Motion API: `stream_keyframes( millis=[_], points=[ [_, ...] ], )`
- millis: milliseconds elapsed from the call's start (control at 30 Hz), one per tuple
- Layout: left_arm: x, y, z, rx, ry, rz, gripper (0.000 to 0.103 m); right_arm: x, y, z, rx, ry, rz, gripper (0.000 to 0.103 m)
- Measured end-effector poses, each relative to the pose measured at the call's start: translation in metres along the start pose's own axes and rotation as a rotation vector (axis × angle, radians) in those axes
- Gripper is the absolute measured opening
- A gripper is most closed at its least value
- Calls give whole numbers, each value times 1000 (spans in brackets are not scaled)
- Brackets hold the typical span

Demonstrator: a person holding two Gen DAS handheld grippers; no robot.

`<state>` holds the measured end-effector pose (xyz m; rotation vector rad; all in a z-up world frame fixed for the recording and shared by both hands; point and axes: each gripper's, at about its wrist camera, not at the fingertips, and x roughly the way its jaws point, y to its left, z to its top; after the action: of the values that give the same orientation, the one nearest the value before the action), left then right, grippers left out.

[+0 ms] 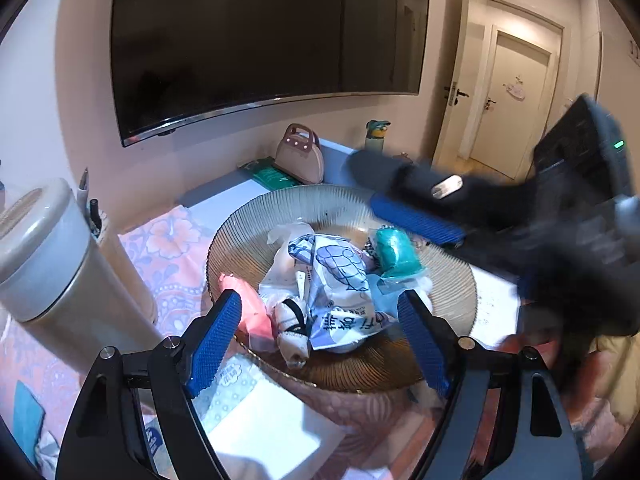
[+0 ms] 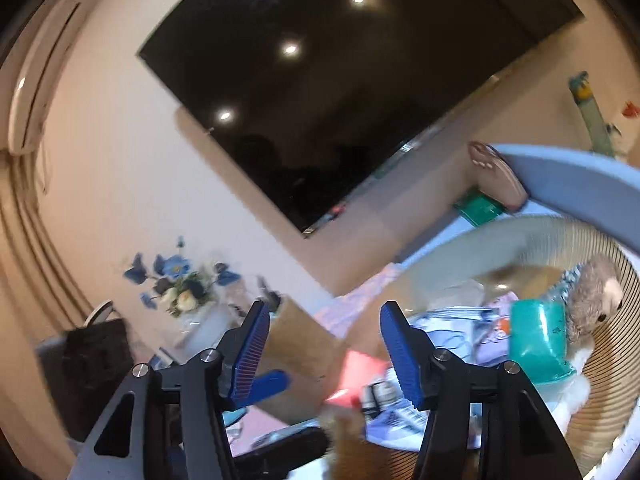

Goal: Organize soft objects
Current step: 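Withdraw both open tools from the glass bowl and return to the pink table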

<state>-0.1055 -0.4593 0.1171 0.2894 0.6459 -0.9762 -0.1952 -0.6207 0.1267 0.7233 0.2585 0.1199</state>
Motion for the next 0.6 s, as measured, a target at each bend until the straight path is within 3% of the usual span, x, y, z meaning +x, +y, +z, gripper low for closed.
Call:
stream_keyframes(
  millis=[67,100,167,267,367,533,600],
  points=[
    [-7,-2,-1,9,-7,-1,79,-21,10,3,-8,9,-105,64],
    [-12,-2,-2,14,-13,-2,79,-37,14,0,-36,39,-254,65],
    [-22,-3,-4,19,-31,-14,79,-66,10,-8,-57,82,-430,67],
    [-36,-3,-6,12,-43,-35,79,-102,-2,-27,-77,141,-628,70],
    [-51,-2,-12,5,-49,-44,79,-115,-15,-44,-68,210,-670,74],
    [-89,14,-26,-13,-67,-20,81,-102,-24,-65,-64,322,-715,78],
    [-109,29,-32,-26,-83,8,84,-97,-26,-79,-49,362,-693,78]
  ],
)
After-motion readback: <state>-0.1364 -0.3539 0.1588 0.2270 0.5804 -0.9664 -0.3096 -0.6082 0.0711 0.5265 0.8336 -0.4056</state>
